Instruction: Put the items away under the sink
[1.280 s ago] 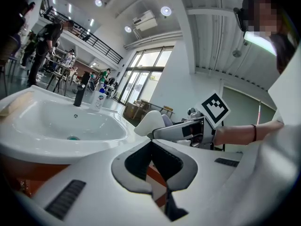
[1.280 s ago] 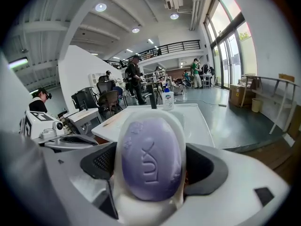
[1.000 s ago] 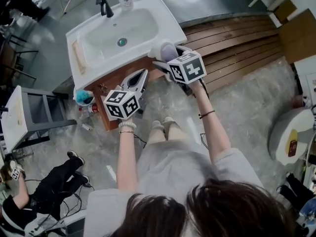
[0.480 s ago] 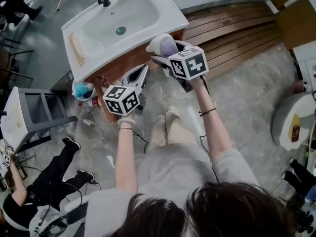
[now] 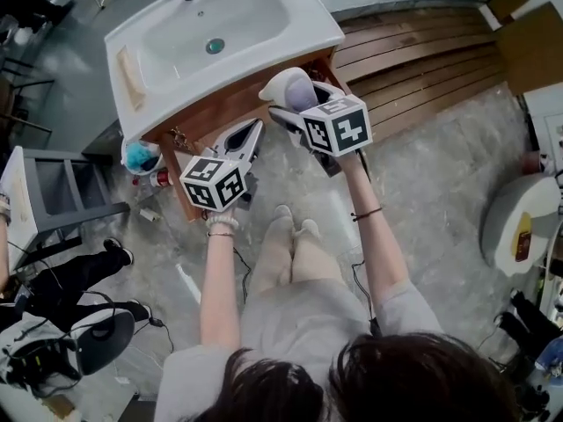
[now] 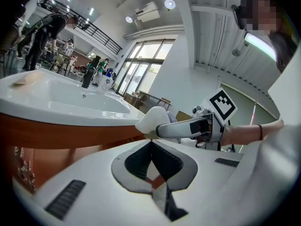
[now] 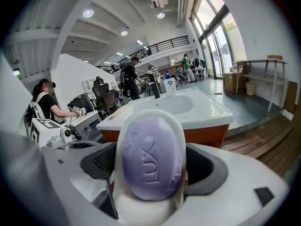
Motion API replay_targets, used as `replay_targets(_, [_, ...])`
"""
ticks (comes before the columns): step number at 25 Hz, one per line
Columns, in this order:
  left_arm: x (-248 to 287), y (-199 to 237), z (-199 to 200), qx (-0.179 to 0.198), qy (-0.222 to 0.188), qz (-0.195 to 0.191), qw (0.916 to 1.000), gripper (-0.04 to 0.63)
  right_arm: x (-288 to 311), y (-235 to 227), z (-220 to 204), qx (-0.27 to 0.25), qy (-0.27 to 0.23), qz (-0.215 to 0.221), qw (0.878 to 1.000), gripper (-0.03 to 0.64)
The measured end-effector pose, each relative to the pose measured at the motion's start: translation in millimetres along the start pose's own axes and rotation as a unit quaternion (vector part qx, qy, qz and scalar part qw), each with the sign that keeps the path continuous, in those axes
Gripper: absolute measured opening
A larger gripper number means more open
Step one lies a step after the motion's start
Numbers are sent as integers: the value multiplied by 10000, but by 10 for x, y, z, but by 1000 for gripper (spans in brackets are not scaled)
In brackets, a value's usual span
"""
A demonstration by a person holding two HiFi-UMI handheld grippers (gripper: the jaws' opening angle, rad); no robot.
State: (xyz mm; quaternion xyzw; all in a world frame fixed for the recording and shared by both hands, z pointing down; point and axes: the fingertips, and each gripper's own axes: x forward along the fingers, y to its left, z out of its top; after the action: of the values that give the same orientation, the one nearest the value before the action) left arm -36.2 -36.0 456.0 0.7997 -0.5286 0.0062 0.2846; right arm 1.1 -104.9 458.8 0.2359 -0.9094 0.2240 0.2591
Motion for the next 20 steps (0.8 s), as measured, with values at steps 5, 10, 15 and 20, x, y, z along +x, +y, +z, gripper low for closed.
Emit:
replay_targets(5, [104, 101, -105, -38, -110, 108, 9999, -3, 116, -69, -150, -51, 60, 103, 9999, 423])
replay_targets(10, [191, 221, -296, -39, -164, 222, 9996, -3, 294, -109, -363, -147, 128, 265, 9995, 423])
replay_targets(15, [298, 398, -553, 56, -234, 302, 9993, -3, 555, -227, -628, -158, 119, 380, 9991, 423])
replay_targets(20, [440, 616, -827, 128, -252, 379, 9989, -3, 846, -332, -889, -103, 109, 521, 9985, 423])
